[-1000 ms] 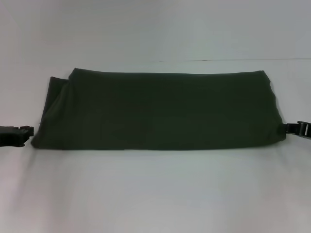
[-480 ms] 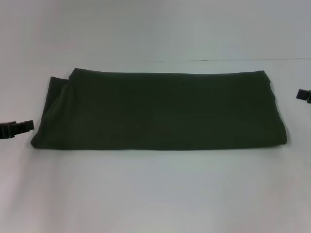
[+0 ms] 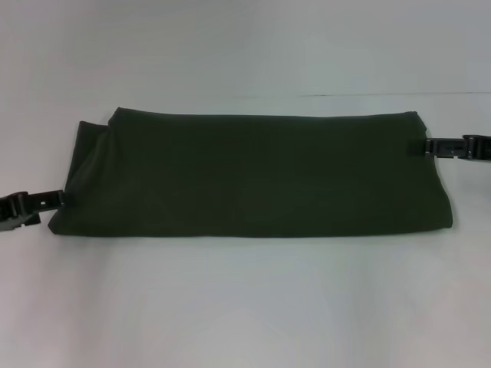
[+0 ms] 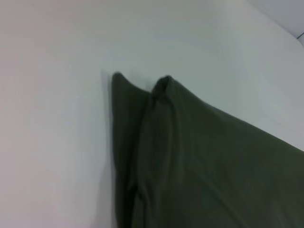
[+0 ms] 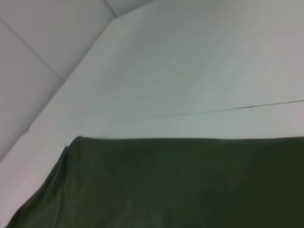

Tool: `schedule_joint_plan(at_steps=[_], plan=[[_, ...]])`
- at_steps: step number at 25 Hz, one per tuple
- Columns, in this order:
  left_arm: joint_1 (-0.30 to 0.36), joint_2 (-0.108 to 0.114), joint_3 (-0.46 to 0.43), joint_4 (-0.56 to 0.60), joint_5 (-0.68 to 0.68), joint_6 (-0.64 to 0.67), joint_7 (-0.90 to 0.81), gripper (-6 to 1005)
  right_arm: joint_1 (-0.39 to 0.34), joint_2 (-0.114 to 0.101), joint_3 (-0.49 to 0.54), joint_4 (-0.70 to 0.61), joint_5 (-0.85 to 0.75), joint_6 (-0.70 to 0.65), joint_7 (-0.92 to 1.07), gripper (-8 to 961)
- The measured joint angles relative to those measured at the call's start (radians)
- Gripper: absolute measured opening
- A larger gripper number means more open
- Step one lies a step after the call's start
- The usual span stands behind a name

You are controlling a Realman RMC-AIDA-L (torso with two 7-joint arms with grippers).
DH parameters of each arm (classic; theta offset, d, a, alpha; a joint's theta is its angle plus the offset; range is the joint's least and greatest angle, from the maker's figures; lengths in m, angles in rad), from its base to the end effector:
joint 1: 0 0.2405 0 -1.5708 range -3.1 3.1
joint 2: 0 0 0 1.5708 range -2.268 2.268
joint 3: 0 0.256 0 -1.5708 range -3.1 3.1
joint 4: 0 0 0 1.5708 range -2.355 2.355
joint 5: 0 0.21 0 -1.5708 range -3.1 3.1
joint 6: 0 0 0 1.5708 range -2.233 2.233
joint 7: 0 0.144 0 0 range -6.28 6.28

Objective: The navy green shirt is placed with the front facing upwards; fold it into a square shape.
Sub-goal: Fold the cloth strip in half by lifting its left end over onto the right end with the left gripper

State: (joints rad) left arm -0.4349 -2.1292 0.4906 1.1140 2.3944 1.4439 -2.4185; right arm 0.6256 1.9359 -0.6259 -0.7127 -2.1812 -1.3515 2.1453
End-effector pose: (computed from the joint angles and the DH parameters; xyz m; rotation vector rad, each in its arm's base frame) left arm -0.3244 0.3275 0.0816 -1.9204 -1.6930 -0.4552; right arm 0.2873 0.3927 0.0754 -2.2581 1.4067 0.5121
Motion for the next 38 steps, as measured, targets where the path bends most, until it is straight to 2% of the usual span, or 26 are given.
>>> schedule_joint_plan(at_steps=[3,6,19,38], plan=[[-0.007,0.002,0.001,-0.003,0.015,0.014,-0.038,816,0.027,-0.002,-0.008,0.000,-0.023,0.002,0.007,928],[-0.028,0.004,0.006,-0.042,0.045,0.012,-0.102,893,0.041,0.003,-0.008,-0.002,-0.024,0.011,0.008,927],[-0.081,0.032,0.002,-0.196,0.073,-0.055,-0.147,892,0.057,0.002,-0.009,-0.010,-0.025,0.026,0.002,924],[-0.099,0.042,0.006,-0.241,0.118,-0.135,-0.142,890,0.050,0.004,-0.001,-0.009,-0.020,0.026,0.007,923]])
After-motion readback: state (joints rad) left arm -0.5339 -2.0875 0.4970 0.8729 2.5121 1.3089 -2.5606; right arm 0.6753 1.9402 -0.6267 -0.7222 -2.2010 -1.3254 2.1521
